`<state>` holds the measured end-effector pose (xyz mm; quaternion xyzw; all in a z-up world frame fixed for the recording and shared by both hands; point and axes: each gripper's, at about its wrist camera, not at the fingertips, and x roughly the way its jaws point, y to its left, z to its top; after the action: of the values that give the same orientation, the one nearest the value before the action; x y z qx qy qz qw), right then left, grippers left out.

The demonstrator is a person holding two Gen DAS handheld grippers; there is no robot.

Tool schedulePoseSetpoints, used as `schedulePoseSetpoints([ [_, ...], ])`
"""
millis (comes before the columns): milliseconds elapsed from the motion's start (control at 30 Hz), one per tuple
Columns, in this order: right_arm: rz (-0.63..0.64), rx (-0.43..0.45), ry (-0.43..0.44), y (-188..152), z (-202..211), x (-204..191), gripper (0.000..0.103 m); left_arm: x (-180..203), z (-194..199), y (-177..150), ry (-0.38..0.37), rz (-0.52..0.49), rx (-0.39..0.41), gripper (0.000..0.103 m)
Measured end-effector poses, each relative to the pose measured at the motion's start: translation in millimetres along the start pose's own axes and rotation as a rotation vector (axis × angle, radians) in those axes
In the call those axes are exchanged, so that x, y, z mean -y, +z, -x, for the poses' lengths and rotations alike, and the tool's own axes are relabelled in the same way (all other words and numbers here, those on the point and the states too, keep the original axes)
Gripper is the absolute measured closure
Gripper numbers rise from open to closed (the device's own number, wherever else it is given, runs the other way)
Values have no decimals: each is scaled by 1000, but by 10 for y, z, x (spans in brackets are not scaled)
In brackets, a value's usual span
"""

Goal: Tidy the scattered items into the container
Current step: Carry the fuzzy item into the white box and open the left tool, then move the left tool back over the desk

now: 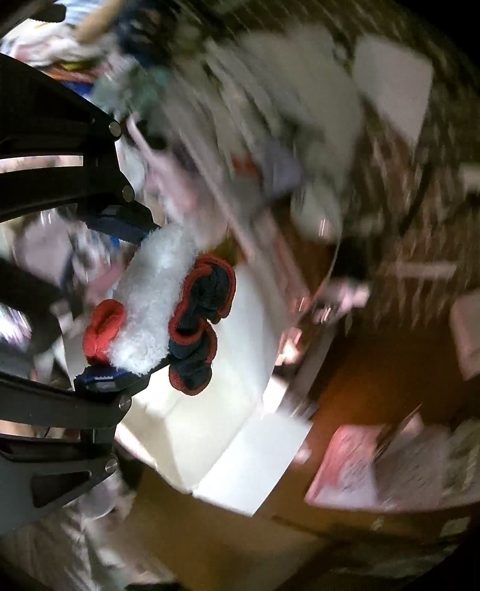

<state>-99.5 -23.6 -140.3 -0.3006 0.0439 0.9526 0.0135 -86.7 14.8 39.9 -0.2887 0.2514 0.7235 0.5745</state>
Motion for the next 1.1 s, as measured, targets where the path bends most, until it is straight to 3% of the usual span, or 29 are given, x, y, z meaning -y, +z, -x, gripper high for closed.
schedulePoseSetpoints([
  [67, 7, 8, 5, -7, 16, -5, 0, 215, -184, 114, -42, -46, -65, 52],
  [267, 14, 20, 24, -33, 48, 15, 0, 450, -760, 268, -38, -85, -269, 52],
  [400, 13, 23, 25, -47, 54, 31, 0, 522, -962, 230, 23, -124, -328, 51],
  [533, 19, 23, 22, -56, 61, 46, 0, 543, -1050, 227, 25, -127, -353, 49],
  [833, 38, 35, 15, -51, 89, 48, 0, 604, -955, 289, 35, -158, -299, 21],
  [900, 37, 47, 13, -58, 113, 53, 0, 594, -805, 300, 63, -169, -245, 20],
  [967, 43, 59, 7, -66, 133, 41, 0, 542, -627, 301, 83, -159, -189, 8],
  [1100, 66, 65, -5, -96, 139, -7, 0, 266, -165, 206, 43, -83, -65, 1],
])
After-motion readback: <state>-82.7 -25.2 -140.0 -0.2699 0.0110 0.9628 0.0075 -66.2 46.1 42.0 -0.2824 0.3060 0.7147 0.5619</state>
